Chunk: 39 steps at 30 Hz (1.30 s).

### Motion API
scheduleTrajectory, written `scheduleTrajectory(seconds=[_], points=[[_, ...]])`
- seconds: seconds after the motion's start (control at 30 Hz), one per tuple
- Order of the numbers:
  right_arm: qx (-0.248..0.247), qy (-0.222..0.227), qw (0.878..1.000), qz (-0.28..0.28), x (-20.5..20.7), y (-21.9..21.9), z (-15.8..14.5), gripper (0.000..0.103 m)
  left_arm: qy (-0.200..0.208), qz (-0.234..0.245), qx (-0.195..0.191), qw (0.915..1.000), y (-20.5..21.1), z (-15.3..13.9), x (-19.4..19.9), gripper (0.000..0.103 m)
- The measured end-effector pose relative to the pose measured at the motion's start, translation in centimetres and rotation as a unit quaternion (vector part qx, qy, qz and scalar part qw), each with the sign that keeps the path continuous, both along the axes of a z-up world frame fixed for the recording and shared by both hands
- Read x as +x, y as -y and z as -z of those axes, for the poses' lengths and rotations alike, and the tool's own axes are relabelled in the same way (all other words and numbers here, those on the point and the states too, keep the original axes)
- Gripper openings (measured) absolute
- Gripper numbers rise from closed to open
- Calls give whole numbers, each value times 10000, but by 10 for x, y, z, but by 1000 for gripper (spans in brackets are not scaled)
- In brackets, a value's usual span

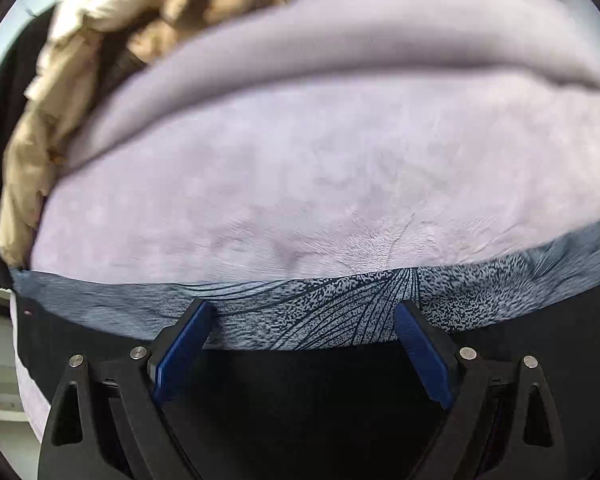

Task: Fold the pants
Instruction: 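Lift the leg end with the right gripper and fold it toward the waistband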

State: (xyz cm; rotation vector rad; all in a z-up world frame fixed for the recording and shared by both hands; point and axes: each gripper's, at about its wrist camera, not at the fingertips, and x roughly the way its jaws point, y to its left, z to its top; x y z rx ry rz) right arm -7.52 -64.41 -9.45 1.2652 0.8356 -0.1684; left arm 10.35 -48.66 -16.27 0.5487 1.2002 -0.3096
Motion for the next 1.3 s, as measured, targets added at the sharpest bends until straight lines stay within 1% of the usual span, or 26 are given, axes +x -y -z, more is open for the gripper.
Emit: scheduleTrajectory(seconds=[0.03, 0.07, 0.13, 0.23, 0.27, 0.33, 0.43, 0.47, 0.53, 0.57, 0.63, 0.7, 0.8, 0.83, 0.9, 0.93, 0.97, 1.0, 1.07, 1.1, 1.13, 1.17, 1.2, 1.23, 1.27, 1.3], points=[[27, -2, 10000, -4, 1, -1, 2, 14, 125, 44, 47, 9999, 1, 4, -2, 98], [25, -42, 10000, 19, 2, 0, 3, 14, 235, 109, 68, 9996, 1, 0, -3, 98], [63, -5, 10000, 65, 1, 2, 2, 14, 155, 202, -35, 9997, -4, -15, -10, 98], [6, 3, 10000, -18, 3, -2, -3, 14, 30, 244, -320, 9992, -28, -43, -27, 98], [-43, 15, 10000, -51, 4, -4, -7, 14, 19, 318, -429, 9986, -38, -52, -41, 98], [-166, 71, 9998, -126, 7, -9, -18, 14, 4, 478, -453, 9978, -47, -53, -58, 98], [-402, 139, 9987, -281, 16, -19, -35, 14, -232, 738, -247, 9967, -47, -22, -87, 98], [-463, 115, 9980, -424, 22, -27, -40, 14, -152, 718, -332, 9967, -50, -16, -91, 98], [-782, 117, 9950, -612, 32, -45, -54, 14, -309, 697, -432, 9962, -53, -19, -89, 98], [-930, 161, 9933, -673, 37, -54, -64, 14, -506, 658, -560, 9950, -59, -26, -85, 98], [-1218, 170, 9894, -772, 49, -73, -83, 14, -574, 583, -790, 9935, -76, -39, -81, 98], [-1608, 78, 9823, -959, 63, -99, -100, 14, -478, 624, -954, 9923, -102, -59, -78, 98], [-2071, -41, 9706, -1225, 87, -146, -115, 14, -403, 569, -1023, 9923, -150, -82, -68, 98], [-2136, -75, 9682, -1304, 91, -158, -116, 14, -391, 521, -1015, 9927, -166, -87, -62, 98], [-2360, -260, 9582, -1595, 113, -200, -111, 14, -331, 351, -982, 9940, -206, -97, -52, 98], [-2504, -411, 9508, -1779, 126, -222, -105, 14, -330, 279, -955, 9945, -218, -99, -48, 98], [-2673, -590, 9410, -1987, 140, -248, -96, 14, -353, 136, -900, 9952, -240, -98, -34, 98], [-2801, -738, 9318, -2189, 153, -274, -84, 14, -356, 28, -850, 9957, -254, -97, -29, 98], [-2907, -977, 9176, -2530, 174, -314, -56, 15, -332, -259, -712, 9966, -289, -94, -16, 98], [-2942, -1114, 9104, -2686, 183, -331, -42, 16, -339, -376, -672, 9965, -302, -92, -11, 98], [-3056, -1329, 8984, -2860, 191, -351, -27, 20, -363, -526, -624, 9960, -318, -89, -6, 98], [-3376, -1655, 8759, -3024, 199, -373, -13, 25, -372, -622, -592, 9956, -329, -87, -3, 98], [-3854, -1993, 8433, -3171, 205, -394, -2, 26, -378, -704, -563, 9952, -339, -86, 0, 98], [-4291, -2191, 8125, -3283, 211, -412, 0, 30, -383, -746, -544, 9950, -346, -85, -1, 98], [-4647, -2296, 7860, -3368, 212, -427, -1, 35, -386, -806, -524, 9946, -354, -84, 0, 98], [-4813, -2273, 7732, -3448, 212, -436, -6, 38, -374, -851, -526, 9943, -359, -85, 1, 98]])
